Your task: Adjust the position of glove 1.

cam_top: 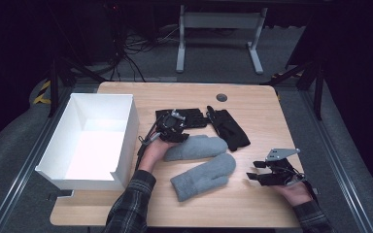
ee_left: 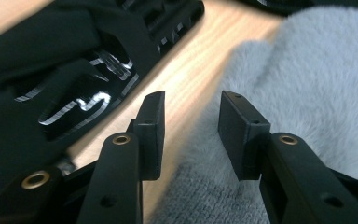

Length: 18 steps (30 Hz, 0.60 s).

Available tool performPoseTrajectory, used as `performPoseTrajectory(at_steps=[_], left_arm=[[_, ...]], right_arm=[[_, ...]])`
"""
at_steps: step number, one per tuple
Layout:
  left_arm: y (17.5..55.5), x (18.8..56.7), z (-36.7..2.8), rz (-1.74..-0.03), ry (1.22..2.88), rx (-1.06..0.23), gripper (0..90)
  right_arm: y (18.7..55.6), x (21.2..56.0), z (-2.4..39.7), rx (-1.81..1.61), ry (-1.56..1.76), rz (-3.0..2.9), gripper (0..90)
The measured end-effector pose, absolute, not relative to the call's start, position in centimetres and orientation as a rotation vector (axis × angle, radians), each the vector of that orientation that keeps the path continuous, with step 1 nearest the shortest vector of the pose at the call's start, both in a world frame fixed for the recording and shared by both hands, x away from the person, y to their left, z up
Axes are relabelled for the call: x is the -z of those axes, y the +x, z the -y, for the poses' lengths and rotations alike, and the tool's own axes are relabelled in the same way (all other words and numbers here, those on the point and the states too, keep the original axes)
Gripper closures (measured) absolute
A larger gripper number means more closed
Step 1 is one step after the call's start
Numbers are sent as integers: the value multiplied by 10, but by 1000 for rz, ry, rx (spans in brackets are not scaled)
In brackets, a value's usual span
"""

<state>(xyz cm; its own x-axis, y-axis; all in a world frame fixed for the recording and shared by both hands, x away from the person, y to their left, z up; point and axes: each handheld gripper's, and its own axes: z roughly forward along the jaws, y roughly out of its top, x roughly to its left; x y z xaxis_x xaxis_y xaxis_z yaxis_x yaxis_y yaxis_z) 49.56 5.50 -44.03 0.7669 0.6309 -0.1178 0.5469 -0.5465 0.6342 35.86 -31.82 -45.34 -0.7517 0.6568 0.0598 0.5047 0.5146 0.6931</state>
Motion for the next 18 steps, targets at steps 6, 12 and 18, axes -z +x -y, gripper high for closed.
performPoseTrajectory(at_steps=[6,12,18], left_arm=[[487,442,-54,-889,2307,-146,604],[470,439,-54,-904,2347,-132,593],[461,440,-56,-869,2342,-81,578]], right_arm=[[359,453,319,-1058,991,-2543,429],[359,452,319,-1056,989,-2540,434],[358,452,319,-1055,986,-2541,446]])
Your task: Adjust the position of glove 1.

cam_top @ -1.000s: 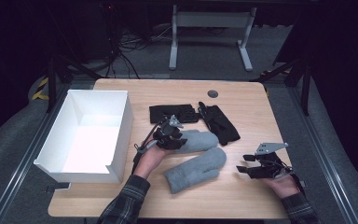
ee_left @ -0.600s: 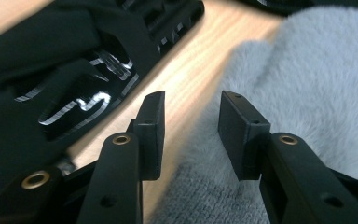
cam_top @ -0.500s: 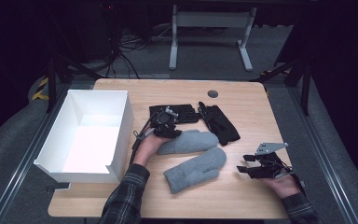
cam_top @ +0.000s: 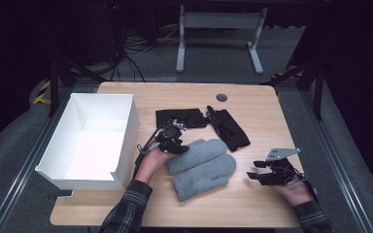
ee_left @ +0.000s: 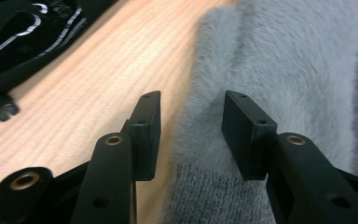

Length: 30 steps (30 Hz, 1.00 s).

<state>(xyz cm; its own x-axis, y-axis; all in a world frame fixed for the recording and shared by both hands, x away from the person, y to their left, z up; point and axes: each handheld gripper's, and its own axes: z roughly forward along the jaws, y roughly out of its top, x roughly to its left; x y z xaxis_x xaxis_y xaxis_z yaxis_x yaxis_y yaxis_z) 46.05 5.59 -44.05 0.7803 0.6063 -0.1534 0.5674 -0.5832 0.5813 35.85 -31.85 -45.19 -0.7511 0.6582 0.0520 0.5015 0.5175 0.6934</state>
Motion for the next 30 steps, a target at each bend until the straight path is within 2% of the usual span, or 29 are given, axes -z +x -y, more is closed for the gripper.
performPoseTrajectory(at_steps=[3,6,8,10,12,13,14,15,16,18,19,22,30], left_arm=[[461,446,-56,-869,2315,-21,618],[461,448,-54,-850,2319,4,778],[460,447,-53,-854,2327,-3,845],[460,445,-53,-852,2332,-6,861],[459,443,-55,-856,2315,-4,871],[459,441,-55,-858,2307,1,873],[459,441,-55,-858,2307,1,873],[458,439,-57,-856,2293,4,873],[457,435,-59,-849,2276,10,875],[456,432,-60,-844,2265,9,875],[454,428,-61,-836,2249,11,876],[452,424,-63,-829,2229,20,878],[443,407,-65,-786,2177,3,879]], right_arm=[[358,451,318,-1056,985,-2540,447],[358,451,318,-1058,982,-2540,456],[358,450,318,-1065,981,-2542,460],[357,449,317,-1075,974,-2547,484],[355,446,314,-1073,954,-2554,560],[353,444,311,-1085,934,-2561,643],[353,444,311,-1085,934,-2561,643],[351,442,309,-1099,919,-2567,680],[348,438,303,-1141,877,-2577,798],[347,437,301,-1160,865,-2582,831],[344,434,292,-1201,819,-2596,887],[342,432,283,-1233,786,-2607,893],[337,437,224,-1264,598,-2731,900]])
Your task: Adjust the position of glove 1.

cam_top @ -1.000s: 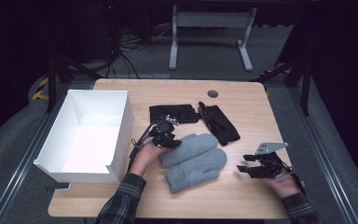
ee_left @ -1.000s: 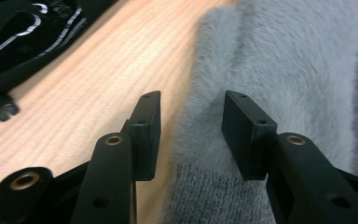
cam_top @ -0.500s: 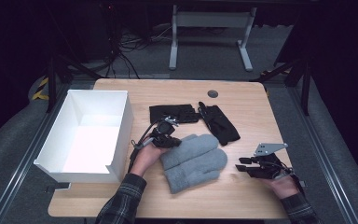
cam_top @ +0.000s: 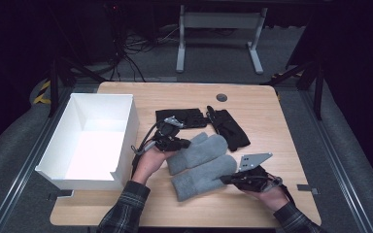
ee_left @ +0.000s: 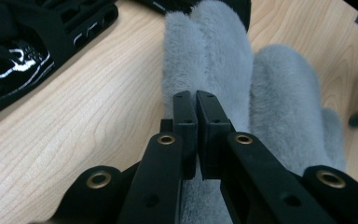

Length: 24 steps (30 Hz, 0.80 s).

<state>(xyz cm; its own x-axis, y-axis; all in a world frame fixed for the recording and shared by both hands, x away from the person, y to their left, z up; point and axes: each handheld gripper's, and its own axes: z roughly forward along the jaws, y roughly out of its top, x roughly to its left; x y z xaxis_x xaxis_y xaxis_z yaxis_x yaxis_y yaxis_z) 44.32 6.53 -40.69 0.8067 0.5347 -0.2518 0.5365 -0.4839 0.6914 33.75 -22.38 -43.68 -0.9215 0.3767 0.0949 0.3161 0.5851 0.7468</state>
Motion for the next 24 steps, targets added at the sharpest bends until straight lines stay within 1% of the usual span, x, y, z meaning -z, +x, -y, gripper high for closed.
performPoseTrajectory(at_steps=[2,3,6,12,24], left_arm=[[442,406,-66,-781,2176,1,880],[440,403,-66,-778,2169,-11,879],[438,400,-67,-771,2168,-19,880],[436,396,-68,-765,2162,-29,881],[424,380,-72,-733,2125,-45,882]], right_arm=[[336,437,219,-1262,581,-2740,900],[333,439,208,-1258,554,-2753,900],[334,438,201,-1260,547,-2733,900],[358,430,187,-1295,614,-2641,900],[381,457,167,-1145,697,-2660,900]])
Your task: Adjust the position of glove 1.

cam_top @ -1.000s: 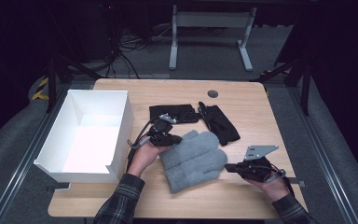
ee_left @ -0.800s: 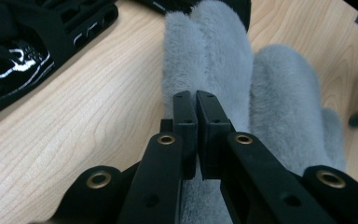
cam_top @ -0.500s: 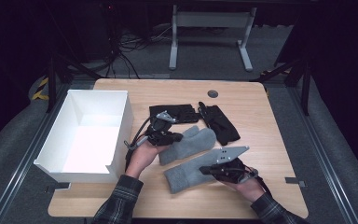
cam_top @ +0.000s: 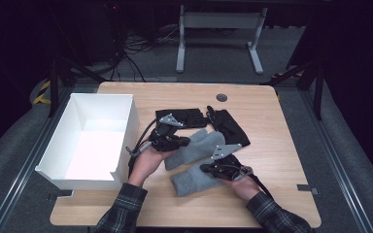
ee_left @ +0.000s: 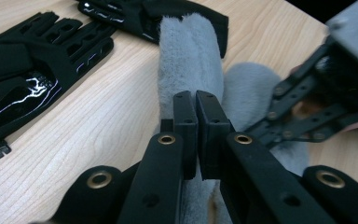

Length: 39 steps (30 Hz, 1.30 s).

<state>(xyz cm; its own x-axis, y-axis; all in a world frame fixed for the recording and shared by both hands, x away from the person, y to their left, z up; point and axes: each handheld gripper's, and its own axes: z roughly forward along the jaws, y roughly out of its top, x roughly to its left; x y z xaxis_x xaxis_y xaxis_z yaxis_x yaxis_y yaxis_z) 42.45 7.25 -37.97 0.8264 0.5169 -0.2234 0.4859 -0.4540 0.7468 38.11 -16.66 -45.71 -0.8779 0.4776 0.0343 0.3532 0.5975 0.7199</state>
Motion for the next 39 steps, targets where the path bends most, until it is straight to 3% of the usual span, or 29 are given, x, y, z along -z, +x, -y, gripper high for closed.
performPoseTrajectory(at_steps=[10,17,26,39], left_arm=[[411,365,-69,-705,2117,-96,882],[406,364,-68,-711,2119,-99,881],[396,367,-64,-719,2135,-145,881],[383,371,-51,-665,2159,-126,878]], right_arm=[[387,455,170,-1156,715,-2593,900],[362,429,189,-1230,656,-2587,900],[333,444,187,-1198,579,-2732,900],[336,456,175,-1146,560,-2787,900]])
